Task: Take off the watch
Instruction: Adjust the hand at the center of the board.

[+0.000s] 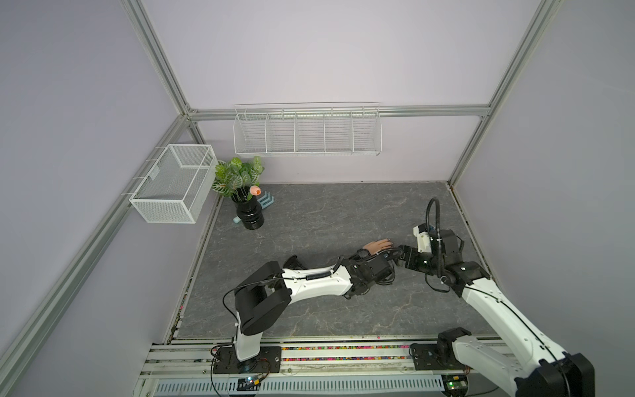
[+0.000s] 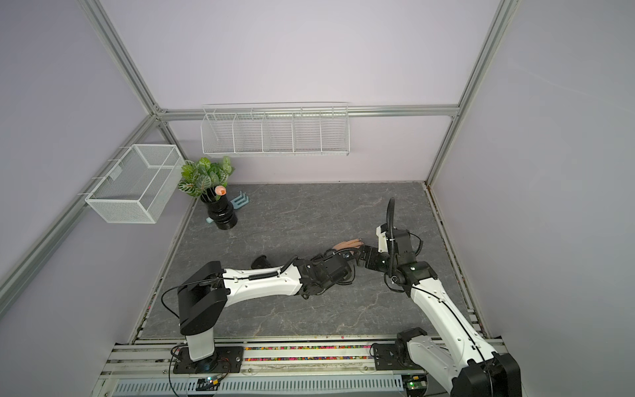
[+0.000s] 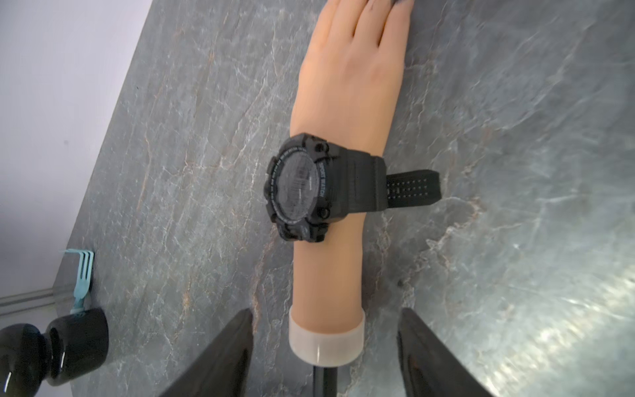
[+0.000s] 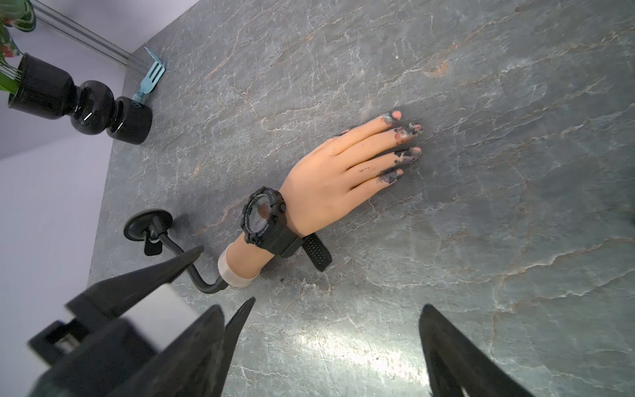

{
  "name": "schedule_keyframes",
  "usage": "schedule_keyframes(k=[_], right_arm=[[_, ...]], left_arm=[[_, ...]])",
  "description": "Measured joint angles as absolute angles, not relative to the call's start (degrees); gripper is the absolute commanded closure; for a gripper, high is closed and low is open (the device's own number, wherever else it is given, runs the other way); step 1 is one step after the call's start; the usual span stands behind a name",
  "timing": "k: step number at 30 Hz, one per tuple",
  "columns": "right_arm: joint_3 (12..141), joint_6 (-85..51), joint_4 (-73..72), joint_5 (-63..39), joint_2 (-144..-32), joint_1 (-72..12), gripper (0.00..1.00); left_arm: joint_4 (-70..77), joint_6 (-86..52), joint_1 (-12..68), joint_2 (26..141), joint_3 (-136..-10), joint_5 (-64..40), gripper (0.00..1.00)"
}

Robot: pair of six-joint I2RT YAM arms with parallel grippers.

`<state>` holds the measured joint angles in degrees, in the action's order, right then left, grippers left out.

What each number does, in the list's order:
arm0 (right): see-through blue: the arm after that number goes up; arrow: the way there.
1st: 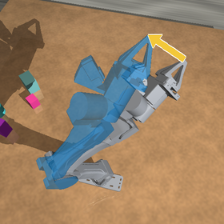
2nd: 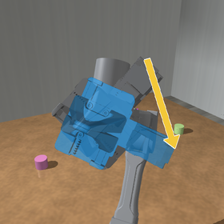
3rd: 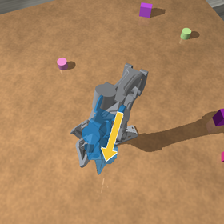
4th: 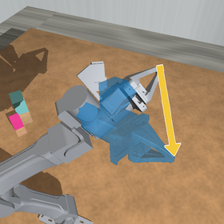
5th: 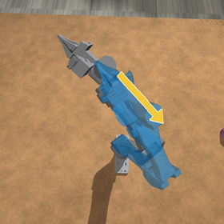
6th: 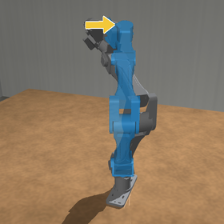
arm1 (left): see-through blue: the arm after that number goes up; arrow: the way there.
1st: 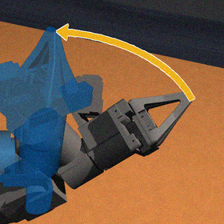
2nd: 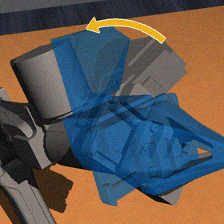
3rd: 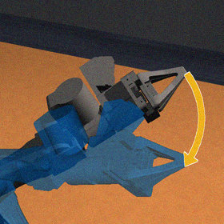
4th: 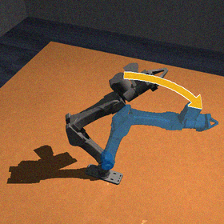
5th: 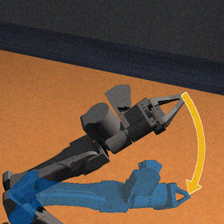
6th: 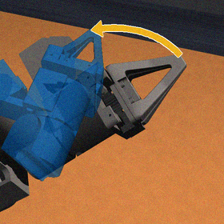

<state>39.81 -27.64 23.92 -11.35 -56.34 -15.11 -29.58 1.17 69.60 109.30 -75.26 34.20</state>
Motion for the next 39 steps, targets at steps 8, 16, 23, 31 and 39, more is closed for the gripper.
schedule_keyframes(k=[8,16,23,31,39], right_arm=[[39.46,-27.66,25.5,-8.97,-53.58,-14.98,0.11],[38.89,-27.66,26.26,-8.27,-52.93,-14.72,0.11],[37.78,-28.73,25.8,-9.37,-52.6,-12.58,0.11],[35.81,-29.87,21.19,-15.18,-55.24,-4.36,0.11],[31.27,-26.28,10.76,-14.37,-55.64,-13.23,0.11]], left_arm=[[-24.91,2.0,69.12,115.04,-75.2,37.36,0.43],[-22.72,2.15,68.99,117.21,-75.11,40.23,0.52],[-21.21,2.48,69.01,117.71,-74.63,41.52,0.74],[-20.64,2.52,65.87,113.06,-71.94,30.65,0.85],[-20.43,0.62,59.4,110.26,-71.11,15.44,0.89]])
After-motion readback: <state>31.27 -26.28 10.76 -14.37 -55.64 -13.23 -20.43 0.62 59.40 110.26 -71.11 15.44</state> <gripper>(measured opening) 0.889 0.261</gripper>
